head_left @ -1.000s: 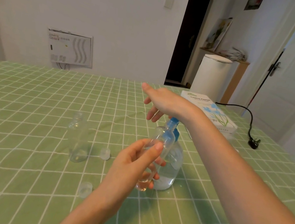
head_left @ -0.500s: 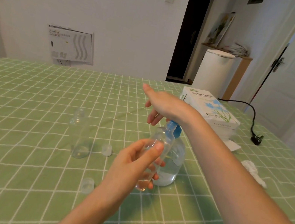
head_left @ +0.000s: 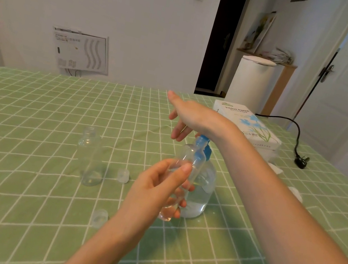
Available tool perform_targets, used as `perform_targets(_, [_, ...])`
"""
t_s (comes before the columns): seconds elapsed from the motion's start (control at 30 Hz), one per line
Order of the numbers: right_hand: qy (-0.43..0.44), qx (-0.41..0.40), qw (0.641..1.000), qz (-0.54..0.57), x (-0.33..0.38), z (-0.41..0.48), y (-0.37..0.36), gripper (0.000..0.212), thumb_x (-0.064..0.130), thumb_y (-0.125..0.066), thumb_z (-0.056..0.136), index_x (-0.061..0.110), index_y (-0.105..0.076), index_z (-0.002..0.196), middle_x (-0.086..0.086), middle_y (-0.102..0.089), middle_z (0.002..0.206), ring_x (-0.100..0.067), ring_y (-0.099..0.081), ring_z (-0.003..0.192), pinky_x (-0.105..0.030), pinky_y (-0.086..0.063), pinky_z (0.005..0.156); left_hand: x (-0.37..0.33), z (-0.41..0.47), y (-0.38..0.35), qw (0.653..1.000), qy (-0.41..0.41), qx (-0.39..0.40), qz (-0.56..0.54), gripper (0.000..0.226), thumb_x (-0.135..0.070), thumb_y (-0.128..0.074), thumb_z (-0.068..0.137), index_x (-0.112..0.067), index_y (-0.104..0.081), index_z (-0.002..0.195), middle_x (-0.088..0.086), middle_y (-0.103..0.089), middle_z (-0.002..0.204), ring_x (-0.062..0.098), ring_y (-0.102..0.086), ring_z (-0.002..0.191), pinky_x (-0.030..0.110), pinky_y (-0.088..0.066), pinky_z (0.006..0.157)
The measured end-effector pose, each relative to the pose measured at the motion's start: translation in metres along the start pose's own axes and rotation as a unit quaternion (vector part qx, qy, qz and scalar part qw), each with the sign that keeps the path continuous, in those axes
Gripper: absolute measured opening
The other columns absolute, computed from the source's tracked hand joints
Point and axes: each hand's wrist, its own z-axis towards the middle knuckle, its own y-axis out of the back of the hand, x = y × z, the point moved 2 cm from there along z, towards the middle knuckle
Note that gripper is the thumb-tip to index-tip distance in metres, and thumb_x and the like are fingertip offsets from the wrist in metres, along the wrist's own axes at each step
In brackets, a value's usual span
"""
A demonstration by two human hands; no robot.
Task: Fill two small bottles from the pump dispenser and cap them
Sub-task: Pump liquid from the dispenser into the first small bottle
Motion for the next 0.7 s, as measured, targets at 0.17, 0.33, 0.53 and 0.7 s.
perform_targets(0.17, [-0.014,0.007,1.0,-0.001,-0.006,0.003,-0.008,0.077,0.064,-0.011,0.094,0.009,-0.045,0.136,-0.009,-0.072,0.083,-0.026,-0.064,0.098,-0.04,-0.038,0.082,0.002,-0.003,0.001,1.0,0.004,-0.004,0.013,0.045,-0.046,-0.063,0.065,-0.02,-0.066,0.102,-0.002,-0.067,0.07,0.011,-0.056,0.05,0.021,-0.043,0.043])
perform_targets(0.33, [-0.012,0.0,1.0,-0.007,-0.004,0.001,-0.006,0.075,0.063,-0.011,0.094,0.011,-0.043,0.139,-0.009,-0.073,0.086,-0.024,-0.066,0.094,-0.033,-0.037,0.065,0.001,-0.003,0.0,1.0,0.004,-0.004,0.015,0.052,-0.052,-0.063,0.058,-0.021,-0.067,0.1,-0.004,-0.066,0.068,0.011,-0.055,0.05,0.02,-0.042,0.043])
perform_targets(0.53, [0.002,-0.008,1.0,-0.012,0.005,0.001,0.006,0.072,0.063,-0.012,0.094,0.013,-0.053,0.126,-0.008,-0.074,0.085,-0.022,-0.069,0.086,-0.028,-0.032,0.054,-0.004,0.0,-0.001,1.0,-0.006,0.0,-0.006,0.051,-0.049,-0.064,0.06,-0.02,-0.067,0.102,-0.001,-0.067,0.071,0.012,-0.056,0.052,0.018,-0.042,0.043])
perform_targets(0.7, [0.001,-0.012,1.0,-0.006,0.002,0.004,0.002,0.073,0.065,-0.013,0.093,0.012,-0.056,0.12,-0.007,-0.074,0.08,-0.02,-0.068,0.086,-0.028,-0.032,0.056,-0.003,0.0,0.0,1.0,-0.005,0.0,-0.008,0.049,-0.05,-0.065,0.061,-0.021,-0.068,0.101,-0.001,-0.067,0.073,0.012,-0.056,0.053,0.017,-0.041,0.043])
